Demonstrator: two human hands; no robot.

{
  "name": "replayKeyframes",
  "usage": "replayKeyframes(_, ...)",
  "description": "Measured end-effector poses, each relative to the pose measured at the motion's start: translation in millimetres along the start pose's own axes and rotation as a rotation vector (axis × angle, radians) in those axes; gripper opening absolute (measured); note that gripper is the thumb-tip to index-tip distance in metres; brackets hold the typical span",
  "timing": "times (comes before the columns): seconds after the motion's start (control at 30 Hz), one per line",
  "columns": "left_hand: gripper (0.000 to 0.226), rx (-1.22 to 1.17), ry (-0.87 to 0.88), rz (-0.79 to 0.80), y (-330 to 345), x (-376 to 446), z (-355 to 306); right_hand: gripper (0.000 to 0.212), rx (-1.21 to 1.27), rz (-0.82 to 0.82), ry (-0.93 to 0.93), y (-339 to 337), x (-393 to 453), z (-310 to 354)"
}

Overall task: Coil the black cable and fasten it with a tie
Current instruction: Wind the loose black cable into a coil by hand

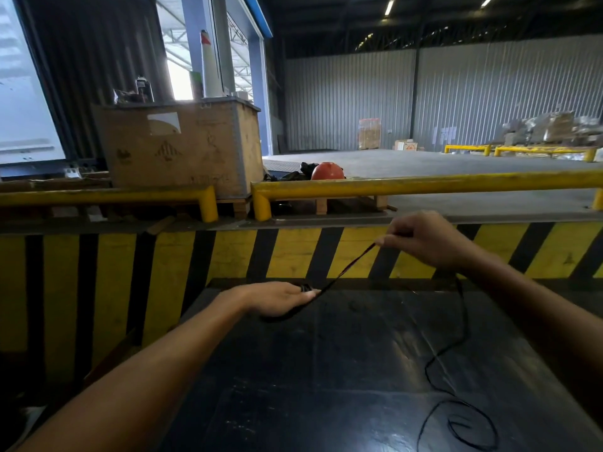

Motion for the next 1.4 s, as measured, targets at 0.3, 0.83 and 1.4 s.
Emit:
replayKeyframes(0.3,0.041,-0.792,0.455,0.433,2,-33,-80,0.019,0.061,-0.232,0.172,35,0,-27)
replayKeyframes(0.83,0.054,0.071,-0.078,-0.051,-14,-9,4,0.008,-0.075,0.307,-0.043,34,-12,26)
replayKeyframes(1.4,0.043,-1.055,0.474,0.081,-47,-29,-85,0.028,0.328,0.141,0.016,141,-48,64)
Point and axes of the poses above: each hand's wrist, its own x-axis towards the middle knuckle, its own y-axis out of the palm, z = x × y, the point moved 5 cm from there along x, towards the middle knuckle, and after that the axes turned 6 degrees about x, right-handed, at the moved point
